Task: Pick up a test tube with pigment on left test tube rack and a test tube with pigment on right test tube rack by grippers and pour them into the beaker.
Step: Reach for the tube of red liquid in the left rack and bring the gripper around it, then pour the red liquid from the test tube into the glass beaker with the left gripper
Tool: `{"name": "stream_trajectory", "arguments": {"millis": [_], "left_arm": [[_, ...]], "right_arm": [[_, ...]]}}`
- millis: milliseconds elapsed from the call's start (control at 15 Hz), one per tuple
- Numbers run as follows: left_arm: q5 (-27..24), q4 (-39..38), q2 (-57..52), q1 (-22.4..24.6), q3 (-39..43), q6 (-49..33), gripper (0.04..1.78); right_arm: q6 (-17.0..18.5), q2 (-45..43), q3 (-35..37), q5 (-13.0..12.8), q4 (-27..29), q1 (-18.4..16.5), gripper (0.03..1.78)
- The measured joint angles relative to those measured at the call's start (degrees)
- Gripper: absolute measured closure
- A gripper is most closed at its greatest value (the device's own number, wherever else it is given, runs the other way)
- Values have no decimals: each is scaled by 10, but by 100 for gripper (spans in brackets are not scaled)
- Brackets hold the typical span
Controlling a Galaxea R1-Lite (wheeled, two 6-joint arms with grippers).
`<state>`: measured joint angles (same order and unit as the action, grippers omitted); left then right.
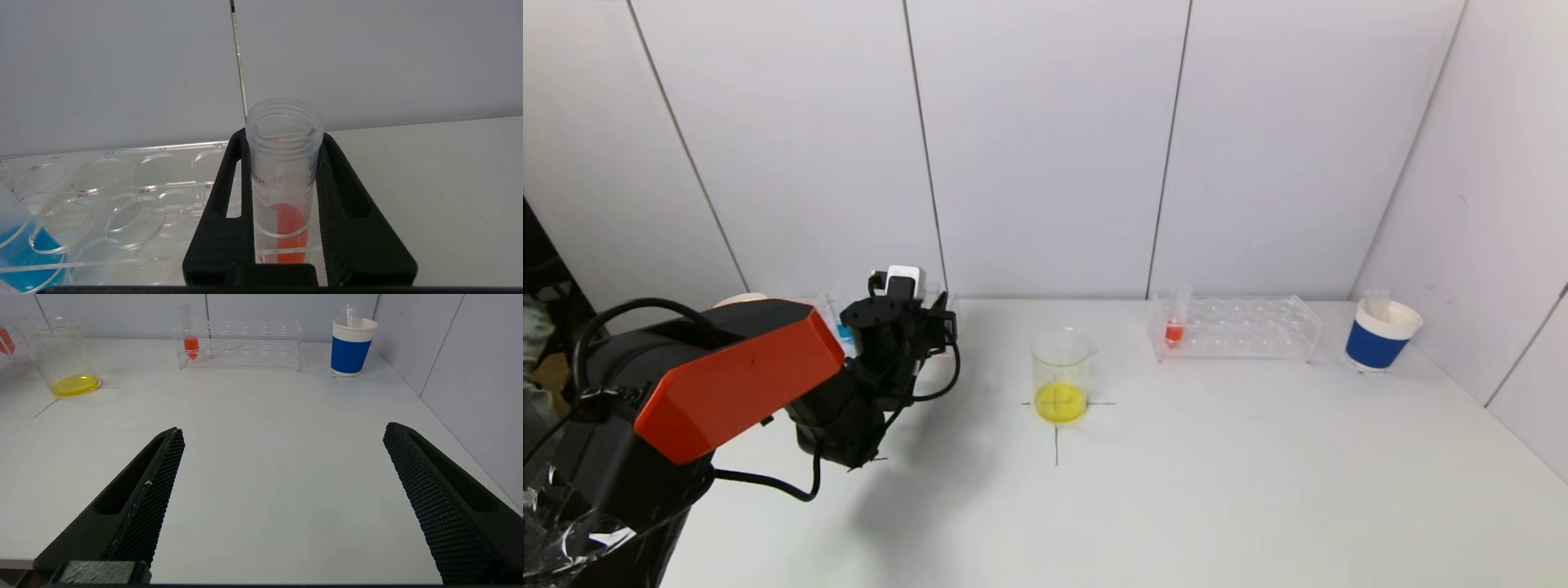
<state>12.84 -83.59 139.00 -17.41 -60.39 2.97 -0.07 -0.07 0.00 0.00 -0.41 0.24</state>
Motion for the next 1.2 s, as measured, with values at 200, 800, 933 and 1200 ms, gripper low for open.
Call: {"name": "stream_trajectory", "arguments": {"millis": [200,800,933,1200], "left_arm": [[0,0,0,0,0,0,138],[-1,0,-1,1,0,0,138],[-1,1,-3,1,0,0,138],[-2,23,-18,0,-1,0,138]], "right_arm": [[0,0,0,0,0,0,4],[0,0,0,0,0,0,4],[0,0,0,0,0,0,4],[0,0,0,0,0,0,4]]}}
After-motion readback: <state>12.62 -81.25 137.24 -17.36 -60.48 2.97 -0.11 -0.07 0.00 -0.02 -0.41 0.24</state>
